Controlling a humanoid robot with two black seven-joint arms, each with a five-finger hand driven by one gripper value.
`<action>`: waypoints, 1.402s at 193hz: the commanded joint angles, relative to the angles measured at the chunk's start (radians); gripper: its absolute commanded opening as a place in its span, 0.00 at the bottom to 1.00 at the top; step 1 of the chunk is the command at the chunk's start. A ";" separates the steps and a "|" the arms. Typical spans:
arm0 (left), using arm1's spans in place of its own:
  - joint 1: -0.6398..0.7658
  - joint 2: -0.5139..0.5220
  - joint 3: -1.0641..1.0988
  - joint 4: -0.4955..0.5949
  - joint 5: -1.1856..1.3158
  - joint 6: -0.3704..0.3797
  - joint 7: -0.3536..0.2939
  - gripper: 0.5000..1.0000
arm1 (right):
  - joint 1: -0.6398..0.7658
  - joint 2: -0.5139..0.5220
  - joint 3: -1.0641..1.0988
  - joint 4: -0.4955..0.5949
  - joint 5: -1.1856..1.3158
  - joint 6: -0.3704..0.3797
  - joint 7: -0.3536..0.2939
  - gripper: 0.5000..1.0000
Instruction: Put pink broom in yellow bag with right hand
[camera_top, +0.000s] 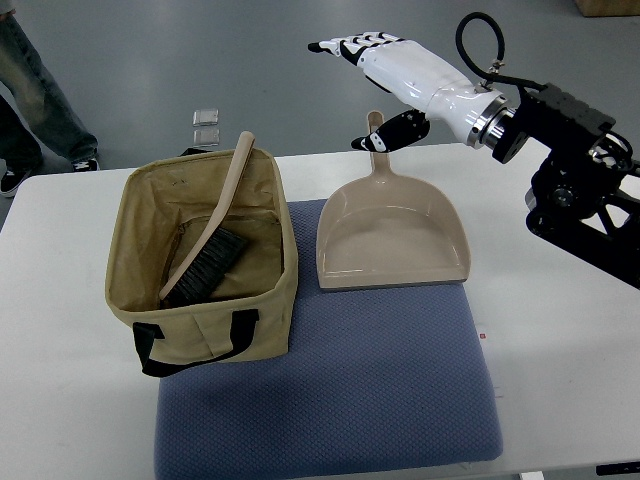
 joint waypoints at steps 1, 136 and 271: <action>0.000 0.000 0.000 0.000 -0.001 0.000 0.000 1.00 | -0.072 0.002 0.082 -0.004 0.069 -0.010 -0.004 0.84; 0.000 0.000 0.000 0.000 0.000 0.000 0.000 1.00 | -0.313 0.158 0.598 -0.456 0.984 0.226 -0.020 0.86; 0.000 0.000 0.000 0.000 -0.001 0.000 0.000 1.00 | -0.373 0.221 0.598 -0.588 1.113 0.341 0.189 0.86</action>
